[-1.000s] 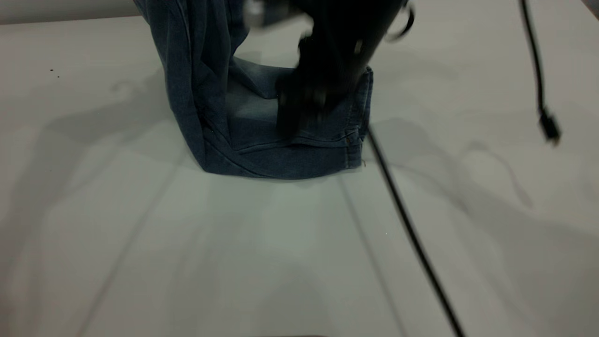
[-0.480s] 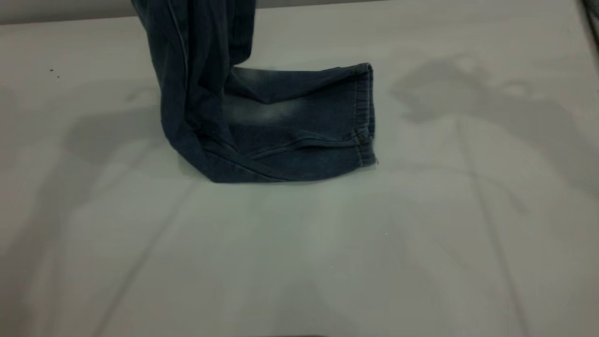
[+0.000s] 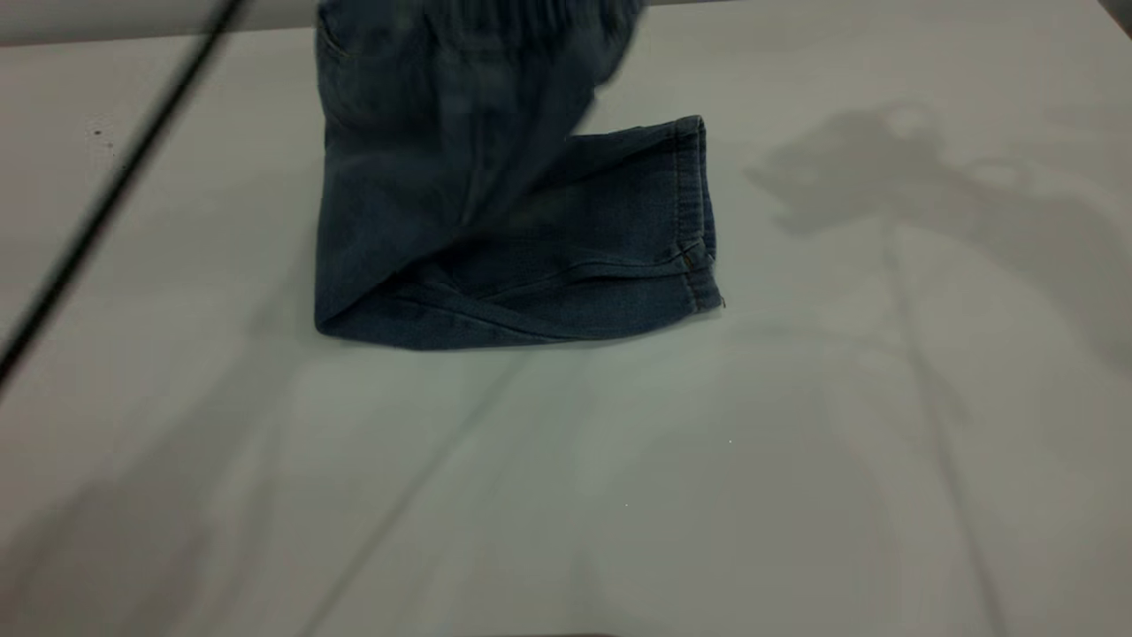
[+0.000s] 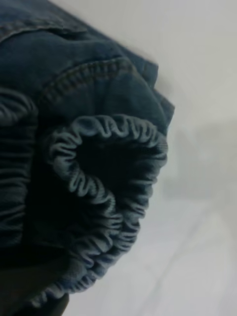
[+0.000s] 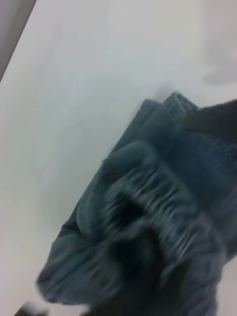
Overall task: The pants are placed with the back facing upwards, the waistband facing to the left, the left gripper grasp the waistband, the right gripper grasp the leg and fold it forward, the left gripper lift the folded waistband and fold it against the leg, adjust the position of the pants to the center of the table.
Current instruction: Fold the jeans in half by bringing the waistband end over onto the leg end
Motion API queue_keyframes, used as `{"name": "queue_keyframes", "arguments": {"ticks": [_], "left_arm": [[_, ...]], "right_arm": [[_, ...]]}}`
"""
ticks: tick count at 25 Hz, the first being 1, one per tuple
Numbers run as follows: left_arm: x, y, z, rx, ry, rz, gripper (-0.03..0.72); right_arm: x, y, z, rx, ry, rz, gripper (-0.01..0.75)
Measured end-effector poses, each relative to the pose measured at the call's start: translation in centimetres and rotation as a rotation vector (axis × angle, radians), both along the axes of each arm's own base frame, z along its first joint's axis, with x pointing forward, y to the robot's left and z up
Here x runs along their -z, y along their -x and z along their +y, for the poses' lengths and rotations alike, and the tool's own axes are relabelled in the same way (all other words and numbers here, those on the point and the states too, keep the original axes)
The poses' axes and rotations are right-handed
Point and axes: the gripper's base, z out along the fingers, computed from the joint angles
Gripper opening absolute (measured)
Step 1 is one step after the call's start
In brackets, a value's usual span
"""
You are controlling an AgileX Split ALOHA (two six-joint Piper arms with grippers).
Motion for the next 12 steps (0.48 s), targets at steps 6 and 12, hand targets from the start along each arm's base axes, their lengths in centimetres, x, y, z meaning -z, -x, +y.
{"name": "queue_keyframes", "arguments": {"ticks": [6,12], "left_arm": [[5.0,-0.4,-2.1,-0.006,-0.035,0.035,0.058],[7.1,-0.9,-2.6,-0.034,-0.046,0.024,0.132]], "right_arm": [[0.0,0.0,0.0,-0.001,-0.001,0.003,0.477],[0.0,0.0,0.0,-0.003,0.0,0.002,0.477]]}}
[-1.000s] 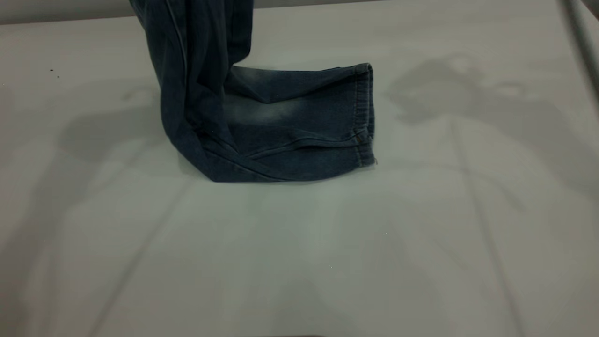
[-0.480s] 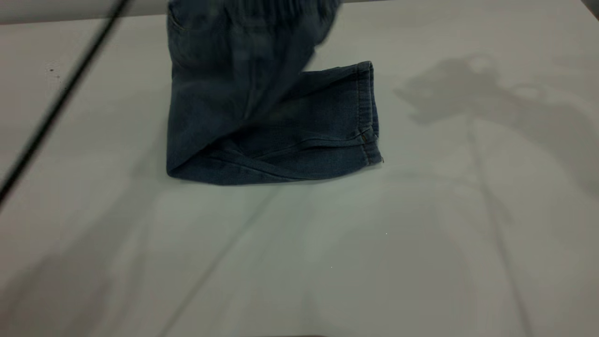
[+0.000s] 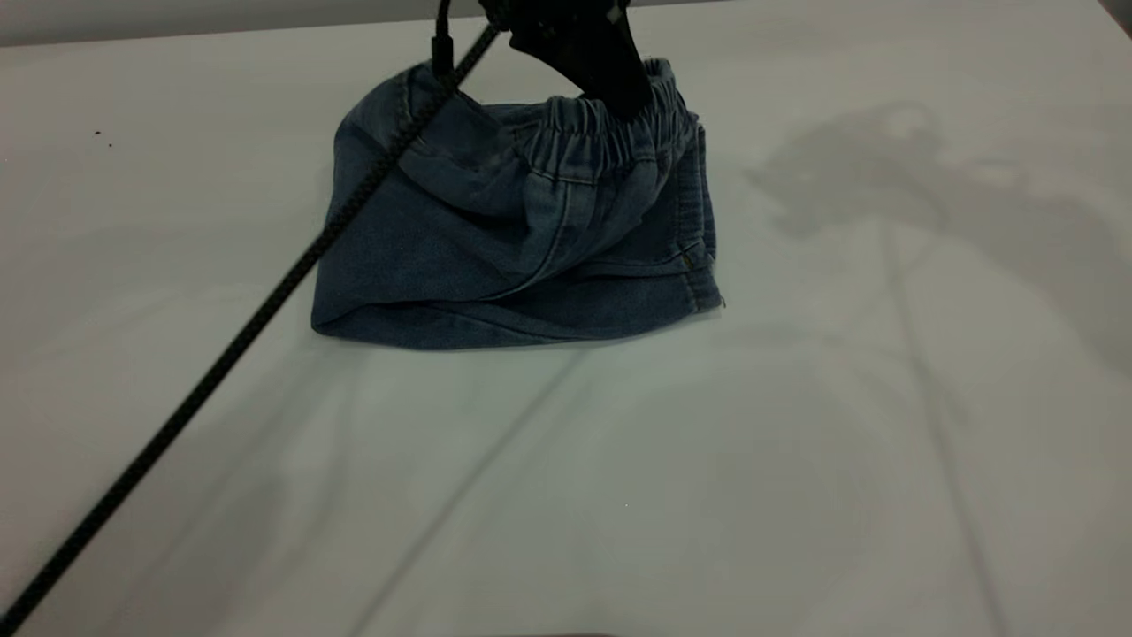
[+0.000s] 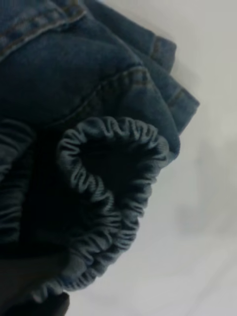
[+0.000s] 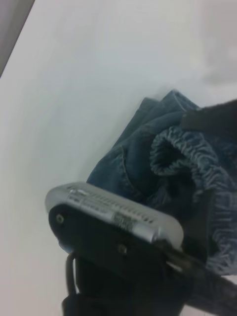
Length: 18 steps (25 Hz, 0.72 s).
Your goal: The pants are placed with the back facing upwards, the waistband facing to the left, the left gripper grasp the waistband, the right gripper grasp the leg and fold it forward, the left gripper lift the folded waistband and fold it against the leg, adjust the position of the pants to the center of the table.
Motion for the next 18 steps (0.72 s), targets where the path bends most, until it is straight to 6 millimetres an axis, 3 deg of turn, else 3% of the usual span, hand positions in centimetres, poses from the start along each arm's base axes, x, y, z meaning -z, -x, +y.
{"name": "queue_keyframes", "arguments": {"ticks": [4,8,13,16,18], "left_arm": [[-1.1,-0.7,-0.3,-0.008,0.019,-0.046,0.333],[-4.5,-1.1,-0.7,-0.01,0.051,-0.056,0.51],[-9.4,0.3,1.1,-0.009,-0.143,0.032,0.547],[-9.7,0.3,2.5,-0.112,-0.271,0.046,0.547],[-8.9,-0.1,2.9,-0.157,-0.323,0.052,0.547]], "right_arm": [[0.0,0.0,0.0,-0.001,0.001,-0.001,0.477],[0.0,0.0,0.0,-0.001,0.001,-0.001,0.477],[0.0,0.0,0.0,-0.004,0.003,-0.003,0.477],[0.0,0.0,0.0,-0.003,0.003,-0.004,0.477],[0.0,0.0,0.0,-0.002,0.003,-0.005,0.477]]}}
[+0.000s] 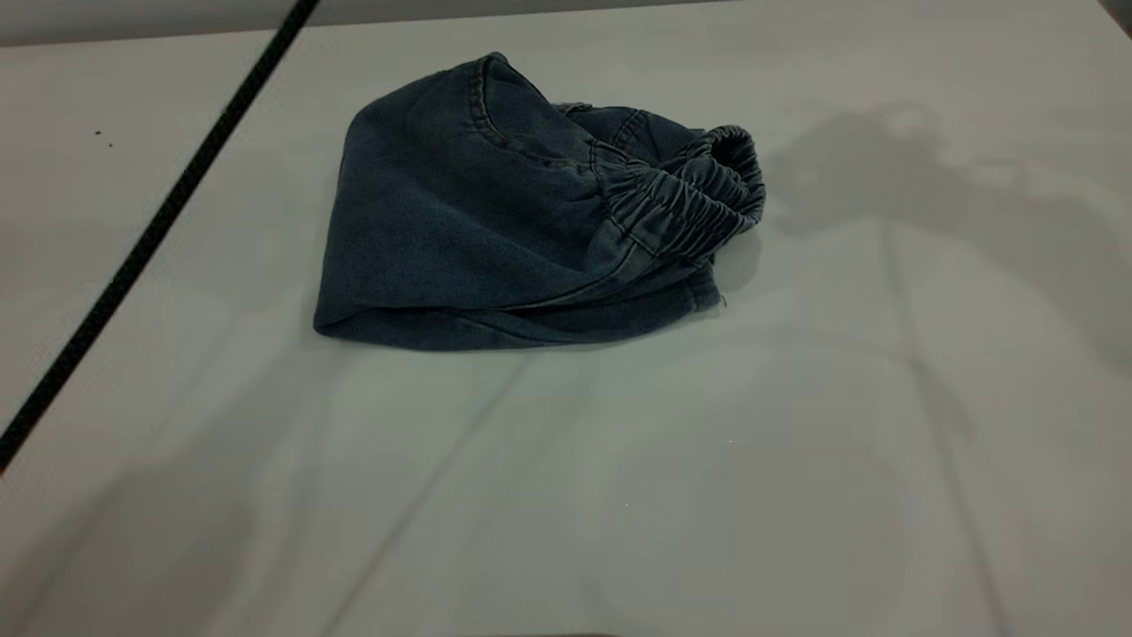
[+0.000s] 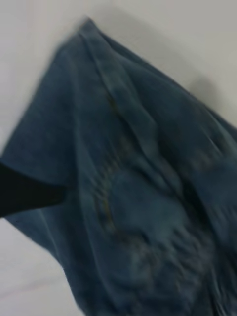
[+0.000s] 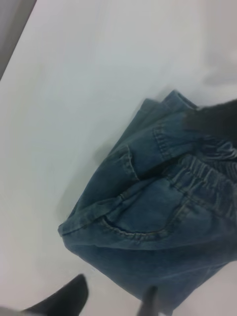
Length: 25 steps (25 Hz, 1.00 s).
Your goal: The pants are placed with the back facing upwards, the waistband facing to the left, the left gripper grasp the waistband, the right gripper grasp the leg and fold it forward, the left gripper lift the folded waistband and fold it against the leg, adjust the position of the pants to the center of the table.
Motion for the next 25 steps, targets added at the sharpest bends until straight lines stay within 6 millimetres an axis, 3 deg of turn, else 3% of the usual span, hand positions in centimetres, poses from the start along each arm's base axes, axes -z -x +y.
{"name": "queue_keyframes", "arguments": {"ticks": [3,12,16,19,25], "left_arm": [[1.9,-0.4,-0.1,-0.031,-0.017,0.042,0.547],[11.7,-1.0,-0.9,-0.077,-0.08,0.246,0.547],[14.9,-1.1,-1.7,-0.071,-0.086,0.253,0.547],[16.0,-1.1,-3.2,-0.049,-0.062,0.184,0.547],[16.0,0.0,-6.1,0.058,-0.047,0.107,0.547]], "right_arm": [[0.0,0.0,0.0,-0.001,0.0,0.0,0.477],[0.0,0.0,0.0,-0.001,0.0,0.0,0.477],[0.0,0.0,0.0,-0.001,0.0,0.0,0.477],[0.0,0.0,0.0,-0.001,0.0,0.0,0.477],[0.0,0.0,0.0,-0.001,0.0,0.0,0.477]]}}
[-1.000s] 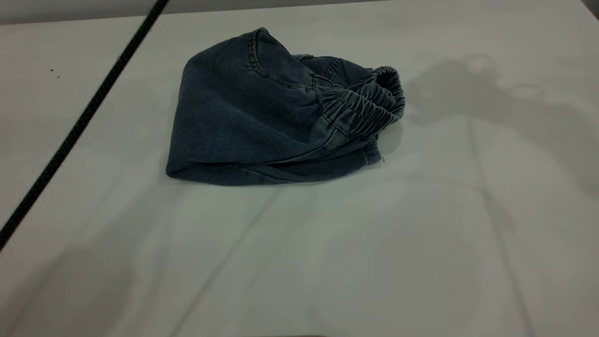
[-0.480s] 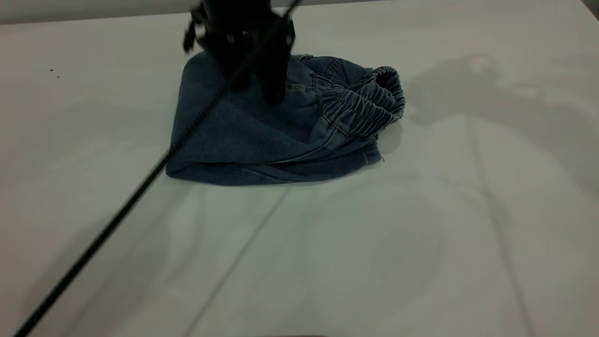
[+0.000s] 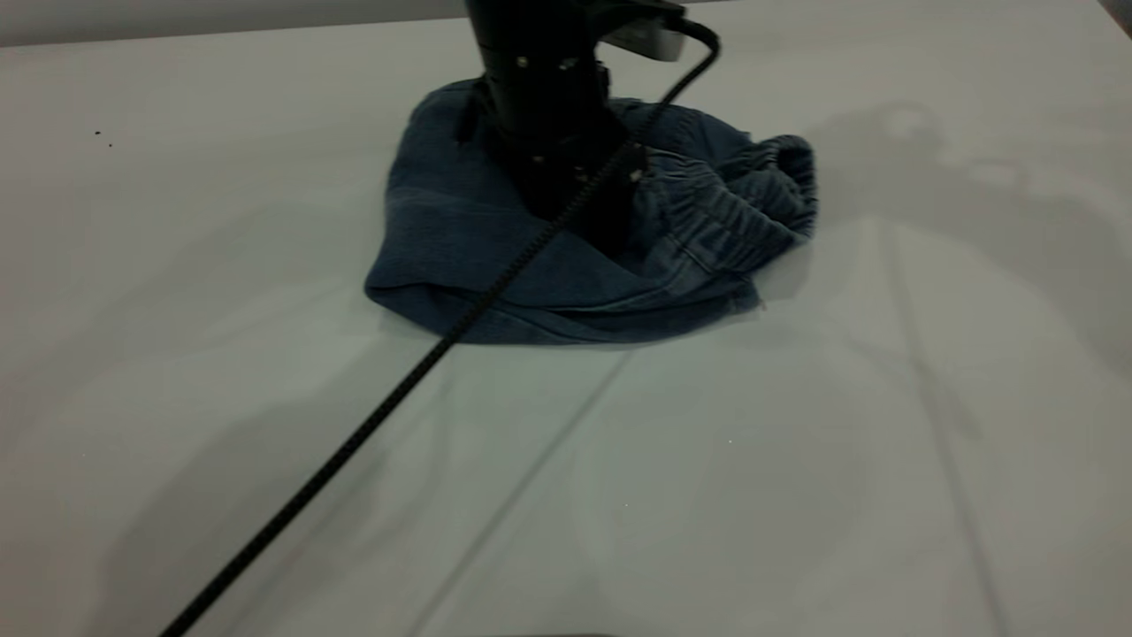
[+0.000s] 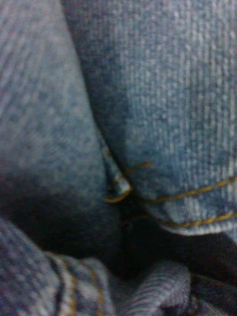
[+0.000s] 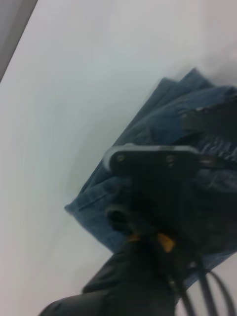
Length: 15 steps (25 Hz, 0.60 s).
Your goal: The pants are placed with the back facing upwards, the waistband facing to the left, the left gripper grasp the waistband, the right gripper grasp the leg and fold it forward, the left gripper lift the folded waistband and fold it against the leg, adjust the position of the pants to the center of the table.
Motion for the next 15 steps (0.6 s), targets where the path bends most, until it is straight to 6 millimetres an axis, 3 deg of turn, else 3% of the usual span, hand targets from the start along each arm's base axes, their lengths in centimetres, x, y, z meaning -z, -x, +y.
{"name": "queue_keyframes", "arguments": {"ticks": [4,11,15], "left_arm": [[0.0,0.6,-0.7,0.003,-0.004,0.016,0.547],[-1.4,0.4,-0.1,-0.233,-0.097,0.083,0.547],[-2.4,0.1,0.2,-0.282,-0.144,0.078,0.547]], "right_arm": [[0.0,0.0,0.0,0.0,0.0,0.0,0.477],[-0.5,0.2,0.0,0.0,-0.008,-0.009,0.477],[-1.6,0.6,0.0,-0.002,-0.013,-0.031,0.477]]}}
